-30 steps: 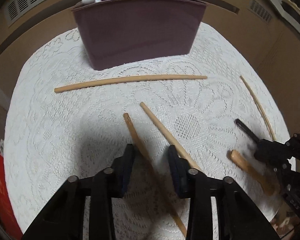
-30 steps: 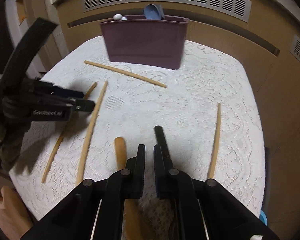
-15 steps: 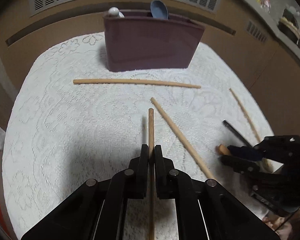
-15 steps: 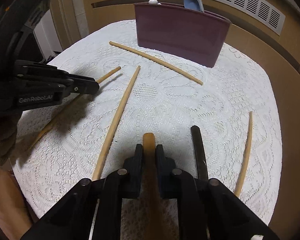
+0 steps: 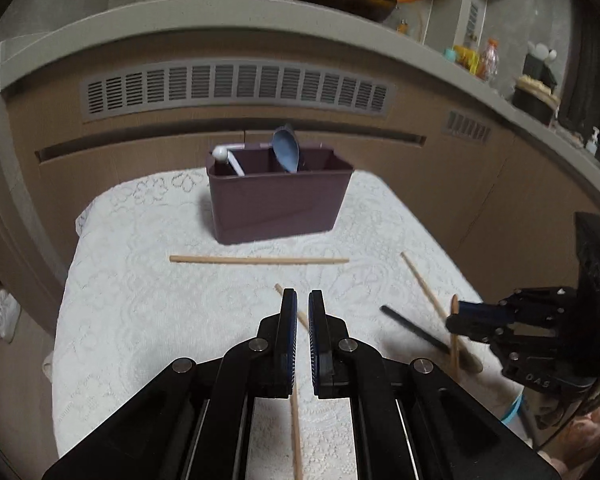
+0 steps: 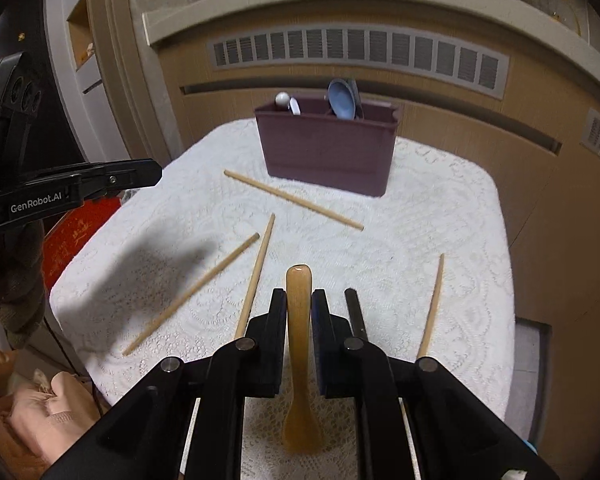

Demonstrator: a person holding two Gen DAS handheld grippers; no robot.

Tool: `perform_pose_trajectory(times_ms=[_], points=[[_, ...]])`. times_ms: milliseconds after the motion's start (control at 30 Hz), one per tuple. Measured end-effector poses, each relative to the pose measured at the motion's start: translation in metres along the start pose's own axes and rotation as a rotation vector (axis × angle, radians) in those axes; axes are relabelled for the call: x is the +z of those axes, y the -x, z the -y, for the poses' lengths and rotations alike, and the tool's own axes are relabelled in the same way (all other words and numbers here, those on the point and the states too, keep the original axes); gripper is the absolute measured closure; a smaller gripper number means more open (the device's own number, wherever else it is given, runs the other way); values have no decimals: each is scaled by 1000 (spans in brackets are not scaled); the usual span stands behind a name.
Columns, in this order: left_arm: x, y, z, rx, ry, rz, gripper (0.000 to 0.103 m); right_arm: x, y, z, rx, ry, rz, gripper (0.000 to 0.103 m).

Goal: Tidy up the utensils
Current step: 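Carry the chopstick and wooden spoon over the caddy and open both grippers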

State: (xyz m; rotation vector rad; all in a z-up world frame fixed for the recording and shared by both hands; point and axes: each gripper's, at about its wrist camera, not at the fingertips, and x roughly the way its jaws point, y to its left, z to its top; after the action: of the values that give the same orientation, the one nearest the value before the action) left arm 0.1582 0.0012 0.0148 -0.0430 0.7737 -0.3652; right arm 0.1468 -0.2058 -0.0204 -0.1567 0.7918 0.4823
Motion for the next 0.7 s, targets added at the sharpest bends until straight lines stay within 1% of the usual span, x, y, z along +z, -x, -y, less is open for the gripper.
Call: perform_pose_trajectory(times_ms=[100,233,333,400,500,600,633,700], points=[[-2,-35,-2,26,-11,-158,95,-2,-2,0,-1,-2,-9,91],[-11,-88,0,60,-45,-328,95,-5,-6,1,13,-18,-10,91],[-10,-117,-3,89,-31,-397,94,-4,-10,3,26,-25,-10,91],[-5,-133,-2,91,-30,-439,94,-4,-12,2,31,-23,-9,91],[-3,-152,8,96,-70,-497,93,-5,-11,3,34,-23,-4,91],[0,-160,15,114,-111,-521,93,-6,-9,5,30,-32,4,91],[1,-161,14,110,-108,-534,93,-6,-8,6,29,-34,8,91],[4,-164,8,85,-66,-560,93,-7,-7,5,28,-37,13,91]])
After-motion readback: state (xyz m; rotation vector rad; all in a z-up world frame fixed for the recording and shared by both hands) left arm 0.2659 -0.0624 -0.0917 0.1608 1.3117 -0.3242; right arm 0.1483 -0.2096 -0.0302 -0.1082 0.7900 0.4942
